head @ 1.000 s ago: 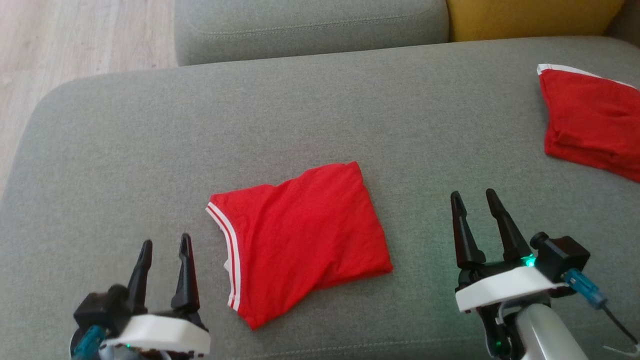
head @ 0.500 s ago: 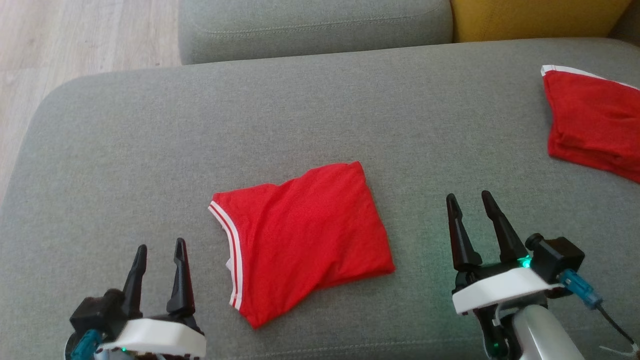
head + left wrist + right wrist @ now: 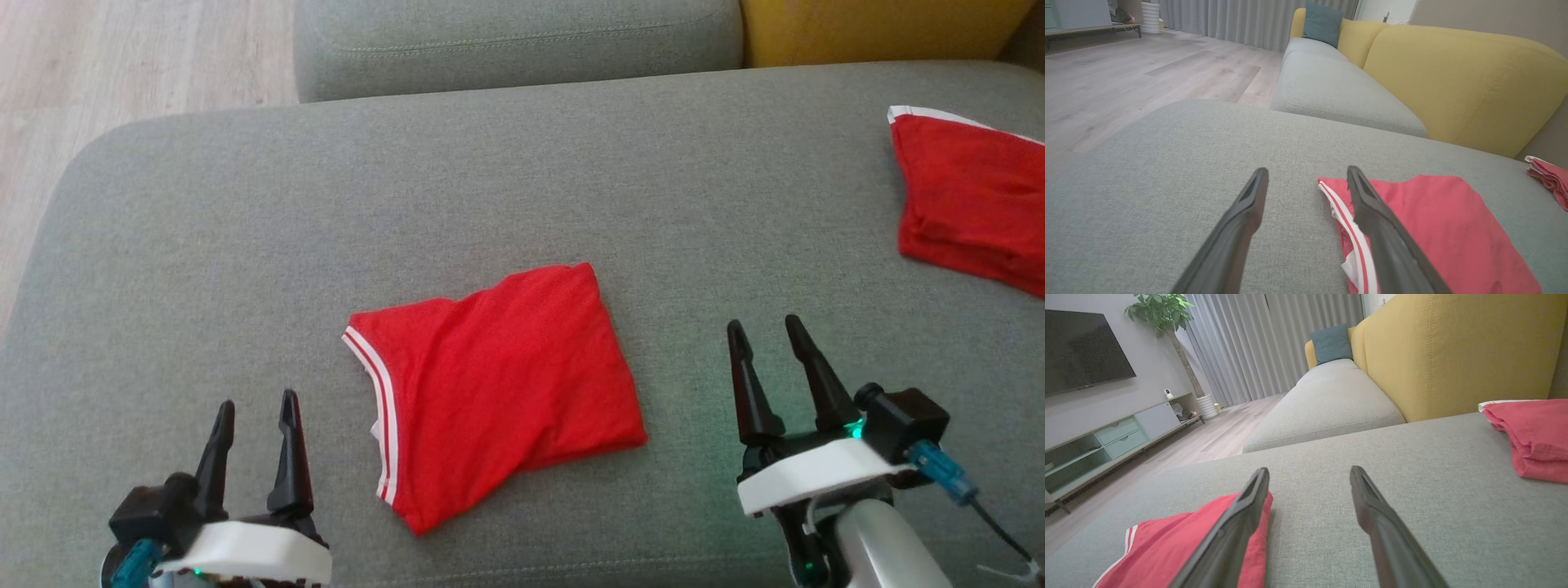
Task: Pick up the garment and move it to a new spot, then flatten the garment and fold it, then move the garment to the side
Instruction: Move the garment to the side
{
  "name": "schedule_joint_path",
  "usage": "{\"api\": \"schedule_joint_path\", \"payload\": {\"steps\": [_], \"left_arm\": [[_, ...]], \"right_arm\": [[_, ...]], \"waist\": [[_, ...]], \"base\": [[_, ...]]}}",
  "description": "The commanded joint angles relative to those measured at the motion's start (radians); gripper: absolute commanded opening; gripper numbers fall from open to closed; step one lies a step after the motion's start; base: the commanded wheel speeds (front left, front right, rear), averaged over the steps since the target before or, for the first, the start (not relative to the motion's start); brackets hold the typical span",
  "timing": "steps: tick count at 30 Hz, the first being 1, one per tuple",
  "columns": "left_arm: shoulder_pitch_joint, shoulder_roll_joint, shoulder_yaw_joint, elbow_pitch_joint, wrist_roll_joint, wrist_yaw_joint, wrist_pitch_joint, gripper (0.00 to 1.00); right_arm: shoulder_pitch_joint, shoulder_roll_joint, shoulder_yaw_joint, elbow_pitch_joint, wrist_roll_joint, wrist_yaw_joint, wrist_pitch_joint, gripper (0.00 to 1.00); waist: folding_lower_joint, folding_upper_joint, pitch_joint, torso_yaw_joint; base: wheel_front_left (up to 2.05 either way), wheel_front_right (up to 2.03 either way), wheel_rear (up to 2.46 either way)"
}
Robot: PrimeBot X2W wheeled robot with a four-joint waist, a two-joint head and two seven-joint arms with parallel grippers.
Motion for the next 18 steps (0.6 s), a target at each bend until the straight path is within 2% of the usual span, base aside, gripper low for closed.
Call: {"api": "schedule_joint_path", "payload": {"steps": [1,5,8,13,18], "left_arm": [[-0.041,-0.004,0.034,-0.029,0.011,-0.004,-0.012,1.00],[-0.046,-0.005,0.029,-0.029,0.013,-0.006,-0.012,1.00],[-0.049,-0.006,0.024,-0.027,0.010,-0.006,-0.012,1.00],[-0.053,-0.007,0.006,-0.020,-0.006,-0.004,-0.012,1.00],[-0.061,-0.007,-0.020,-0.017,-0.033,0.008,-0.012,1.00]], "right_arm": [[-0.044,0.005,0.026,-0.024,-0.012,0.007,-0.011,1.00],[-0.072,0.005,0.042,-0.002,-0.029,0.007,0.025,1.00],[-0.110,0.005,0.044,0.008,-0.037,0.007,0.104,1.00],[-0.185,-0.007,0.070,0.033,0.007,0.007,0.341,1.00],[-0.253,-0.074,0.122,0.049,0.101,0.007,0.552,1.00]], "waist": [[0.0000,-0.0001,0.000,0.001],[0.0000,-0.0001,0.005,0.013],[0.0000,-0.0001,0.009,0.026],[0.0000,-0.0001,0.015,0.057],[0.0000,-0.0001,0.024,0.101]], "base": [[0.00,0.00,0.00],[0.00,0.00,0.00],[0.00,0.00,0.00],[0.00,0.00,0.00],[0.00,0.00,0.00]]}}
